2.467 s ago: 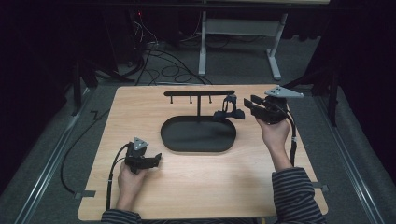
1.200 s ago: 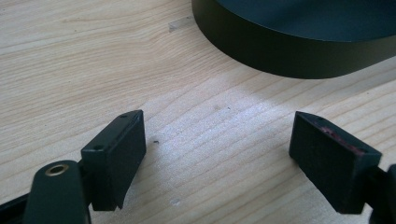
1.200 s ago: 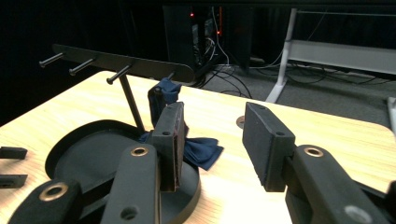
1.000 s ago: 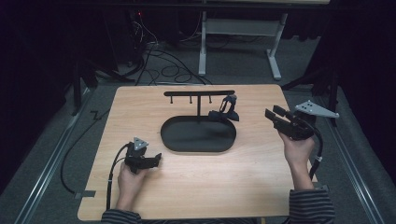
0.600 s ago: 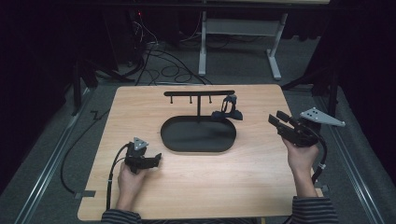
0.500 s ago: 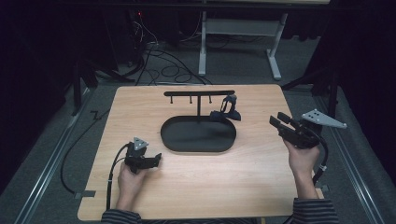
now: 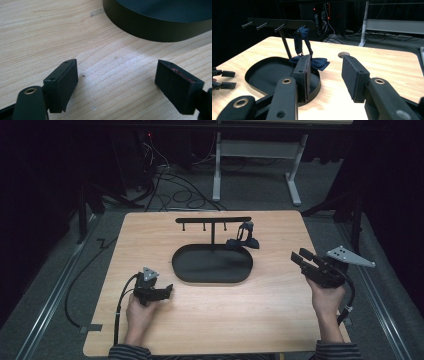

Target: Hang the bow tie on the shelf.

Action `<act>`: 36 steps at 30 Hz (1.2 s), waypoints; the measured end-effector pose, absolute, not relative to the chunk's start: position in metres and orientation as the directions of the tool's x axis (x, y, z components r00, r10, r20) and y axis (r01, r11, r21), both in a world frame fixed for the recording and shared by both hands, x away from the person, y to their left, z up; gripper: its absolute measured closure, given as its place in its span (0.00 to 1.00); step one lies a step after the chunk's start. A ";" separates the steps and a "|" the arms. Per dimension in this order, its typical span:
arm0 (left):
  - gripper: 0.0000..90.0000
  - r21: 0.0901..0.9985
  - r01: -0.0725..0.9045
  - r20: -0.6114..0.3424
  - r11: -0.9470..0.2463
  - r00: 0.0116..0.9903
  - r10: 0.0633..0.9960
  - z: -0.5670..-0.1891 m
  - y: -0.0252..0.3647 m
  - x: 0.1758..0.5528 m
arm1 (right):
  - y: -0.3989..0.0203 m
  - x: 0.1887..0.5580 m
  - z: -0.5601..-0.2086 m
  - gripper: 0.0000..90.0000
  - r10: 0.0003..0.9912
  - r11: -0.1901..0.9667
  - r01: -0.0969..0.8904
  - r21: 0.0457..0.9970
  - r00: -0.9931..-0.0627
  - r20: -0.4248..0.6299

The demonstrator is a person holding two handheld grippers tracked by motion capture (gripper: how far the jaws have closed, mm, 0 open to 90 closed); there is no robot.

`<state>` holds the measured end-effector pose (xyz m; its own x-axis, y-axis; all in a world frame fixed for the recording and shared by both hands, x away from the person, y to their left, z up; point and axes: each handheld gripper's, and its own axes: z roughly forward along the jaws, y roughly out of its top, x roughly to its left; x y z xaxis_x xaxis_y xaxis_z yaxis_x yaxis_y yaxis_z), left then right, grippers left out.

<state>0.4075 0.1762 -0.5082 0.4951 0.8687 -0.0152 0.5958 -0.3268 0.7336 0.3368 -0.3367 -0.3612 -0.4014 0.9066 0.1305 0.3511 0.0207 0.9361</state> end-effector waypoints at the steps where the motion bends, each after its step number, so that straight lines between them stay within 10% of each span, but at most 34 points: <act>1: 0.21 0.734 0.596 -0.015 -0.327 0.495 0.869 -0.508 0.176 0.408 | -0.336 0.336 -0.362 0.67 0.906 0.018 0.352 0.936 -0.401 0.133; 36: 0.21 0.733 0.596 -0.015 -0.327 0.495 0.869 -0.508 0.176 0.407 | -0.318 0.326 -0.399 0.68 0.874 0.004 0.404 0.915 -0.445 0.193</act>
<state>0.4075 0.1761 -0.5082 0.4951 0.8687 -0.0152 0.5960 -0.3268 0.7335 0.3259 -0.3180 -0.3991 -0.4451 0.8744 0.1933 0.4043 0.0037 0.9146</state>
